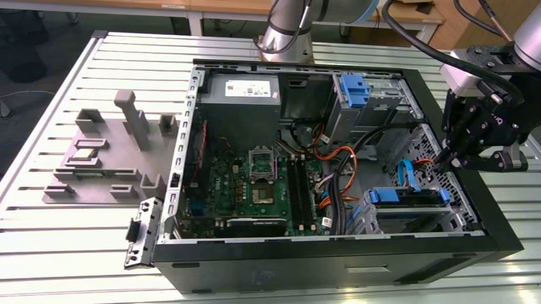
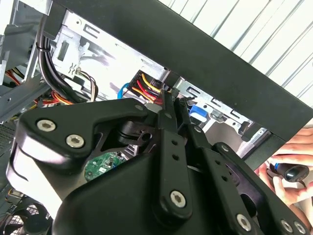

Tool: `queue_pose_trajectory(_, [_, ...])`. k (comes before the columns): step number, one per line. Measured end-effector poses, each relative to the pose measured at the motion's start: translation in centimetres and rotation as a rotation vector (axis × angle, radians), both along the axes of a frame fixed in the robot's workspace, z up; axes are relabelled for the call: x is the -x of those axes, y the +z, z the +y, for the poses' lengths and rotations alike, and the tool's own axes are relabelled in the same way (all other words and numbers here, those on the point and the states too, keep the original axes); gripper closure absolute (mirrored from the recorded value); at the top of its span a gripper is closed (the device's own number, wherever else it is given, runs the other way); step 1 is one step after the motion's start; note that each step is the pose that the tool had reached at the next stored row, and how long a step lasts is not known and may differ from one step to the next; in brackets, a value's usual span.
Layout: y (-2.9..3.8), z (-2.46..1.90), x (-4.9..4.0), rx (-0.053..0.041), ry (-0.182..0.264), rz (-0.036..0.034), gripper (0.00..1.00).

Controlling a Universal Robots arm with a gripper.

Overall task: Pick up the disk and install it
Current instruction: 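Insert the second disk wire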

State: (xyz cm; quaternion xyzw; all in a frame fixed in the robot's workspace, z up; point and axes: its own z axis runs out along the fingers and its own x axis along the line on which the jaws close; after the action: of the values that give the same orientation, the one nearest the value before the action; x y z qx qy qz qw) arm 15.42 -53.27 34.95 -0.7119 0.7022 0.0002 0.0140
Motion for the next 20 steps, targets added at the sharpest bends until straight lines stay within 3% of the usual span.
queue_pose_trajectory(10, [0.01,0.00,0.19,-0.0007,0.000,-0.0020,0.83])
queue_pose_trajectory(20, [0.03,-0.27,1.47,-0.0040,0.000,-0.0255,0.83])
